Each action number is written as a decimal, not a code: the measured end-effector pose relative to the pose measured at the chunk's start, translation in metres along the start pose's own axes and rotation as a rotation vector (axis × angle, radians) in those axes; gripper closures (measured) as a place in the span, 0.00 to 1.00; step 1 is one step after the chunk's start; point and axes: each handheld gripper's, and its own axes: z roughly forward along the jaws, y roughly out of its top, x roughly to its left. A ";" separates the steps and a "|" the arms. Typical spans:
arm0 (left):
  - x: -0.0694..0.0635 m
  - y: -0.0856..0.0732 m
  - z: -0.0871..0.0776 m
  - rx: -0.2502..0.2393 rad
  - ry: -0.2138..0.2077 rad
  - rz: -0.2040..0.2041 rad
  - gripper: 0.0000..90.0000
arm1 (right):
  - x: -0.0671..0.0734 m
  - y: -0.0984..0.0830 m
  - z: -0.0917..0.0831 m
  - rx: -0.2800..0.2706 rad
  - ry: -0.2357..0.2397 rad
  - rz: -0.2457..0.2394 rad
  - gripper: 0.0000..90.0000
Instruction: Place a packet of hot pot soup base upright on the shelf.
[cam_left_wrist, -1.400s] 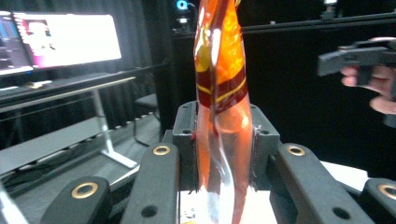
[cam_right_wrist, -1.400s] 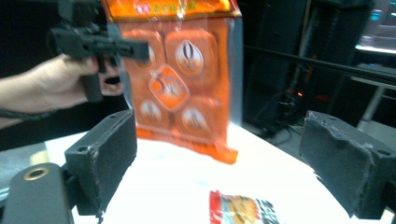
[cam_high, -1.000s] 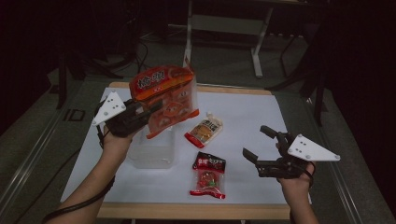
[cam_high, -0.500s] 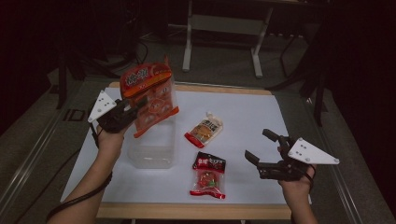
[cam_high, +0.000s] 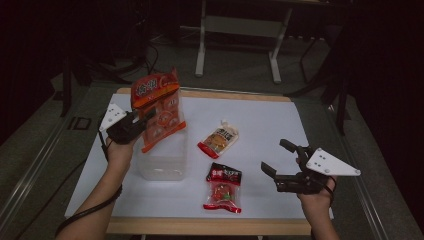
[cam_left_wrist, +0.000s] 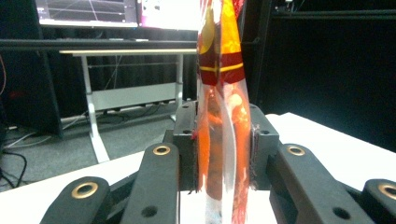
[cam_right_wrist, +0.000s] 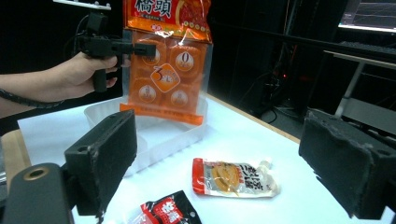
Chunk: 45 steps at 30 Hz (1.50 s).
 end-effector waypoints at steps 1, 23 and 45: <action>0.000 -0.002 0.001 -0.001 -0.002 0.003 0.80 | 0.000 0.000 0.000 0.001 0.000 0.000 0.13; 0.022 -0.042 0.008 0.076 -0.022 -0.042 0.79 | 0.001 -0.012 0.007 0.036 0.021 0.012 0.13; 0.019 -0.026 0.001 0.135 -0.005 -0.010 0.40 | 0.004 -0.016 0.014 0.045 0.045 0.011 0.15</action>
